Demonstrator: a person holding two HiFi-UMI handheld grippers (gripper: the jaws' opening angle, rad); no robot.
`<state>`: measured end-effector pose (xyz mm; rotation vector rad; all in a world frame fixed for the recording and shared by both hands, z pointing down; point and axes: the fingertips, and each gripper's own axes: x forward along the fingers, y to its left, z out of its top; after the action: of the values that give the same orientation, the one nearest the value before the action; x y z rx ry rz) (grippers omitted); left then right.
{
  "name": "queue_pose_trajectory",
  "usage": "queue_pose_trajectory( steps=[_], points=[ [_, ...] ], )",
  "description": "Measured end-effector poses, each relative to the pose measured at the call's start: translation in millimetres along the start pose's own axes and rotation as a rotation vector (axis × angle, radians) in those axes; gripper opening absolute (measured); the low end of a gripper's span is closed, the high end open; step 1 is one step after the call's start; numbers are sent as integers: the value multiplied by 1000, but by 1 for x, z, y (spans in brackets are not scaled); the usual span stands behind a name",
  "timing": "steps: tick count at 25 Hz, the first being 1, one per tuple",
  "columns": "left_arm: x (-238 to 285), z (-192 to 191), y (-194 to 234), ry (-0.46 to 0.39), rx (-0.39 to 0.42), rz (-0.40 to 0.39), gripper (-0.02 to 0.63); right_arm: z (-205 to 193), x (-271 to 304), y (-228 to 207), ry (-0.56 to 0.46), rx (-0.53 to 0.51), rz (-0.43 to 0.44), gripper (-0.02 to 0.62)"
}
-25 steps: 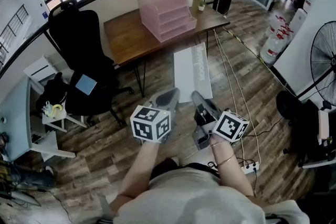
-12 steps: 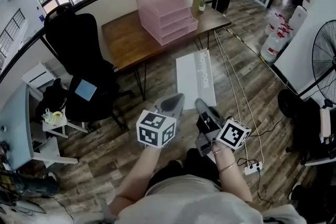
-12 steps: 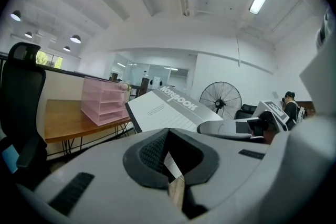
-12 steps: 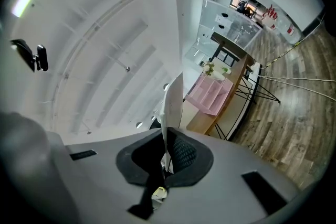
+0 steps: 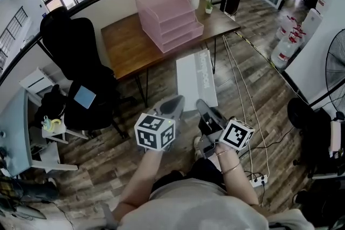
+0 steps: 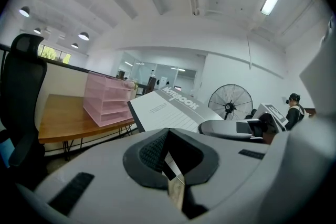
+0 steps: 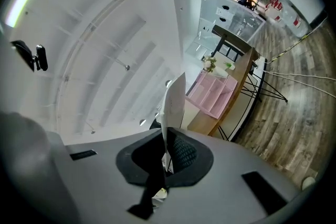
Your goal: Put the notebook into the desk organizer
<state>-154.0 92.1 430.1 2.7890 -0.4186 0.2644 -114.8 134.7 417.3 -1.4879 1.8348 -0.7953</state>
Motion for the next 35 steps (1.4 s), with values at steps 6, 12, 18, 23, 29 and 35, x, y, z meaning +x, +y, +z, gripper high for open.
queue_pose_trajectory(
  steps=[6, 12, 18, 23, 29, 35],
  points=[
    [58, 35, 28, -34, -29, 67, 11, 63, 44, -33, 24, -9, 45, 9],
    [112, 82, 38, -102, -31, 111, 11, 115, 84, -61, 70, -13, 112, 9],
    [156, 102, 53, -162, -78, 158, 11, 148, 109, -86, 130, -26, 152, 9],
    [178, 110, 64, -176, -156, 159, 11, 166, 124, -101, 125, 18, 165, 9],
    [196, 117, 83, -175, -167, 189, 11, 185, 144, -113, 126, 32, 187, 9],
    [206, 115, 109, -170, -185, 224, 11, 195, 175, -126, 135, 41, 208, 8]
  ],
)
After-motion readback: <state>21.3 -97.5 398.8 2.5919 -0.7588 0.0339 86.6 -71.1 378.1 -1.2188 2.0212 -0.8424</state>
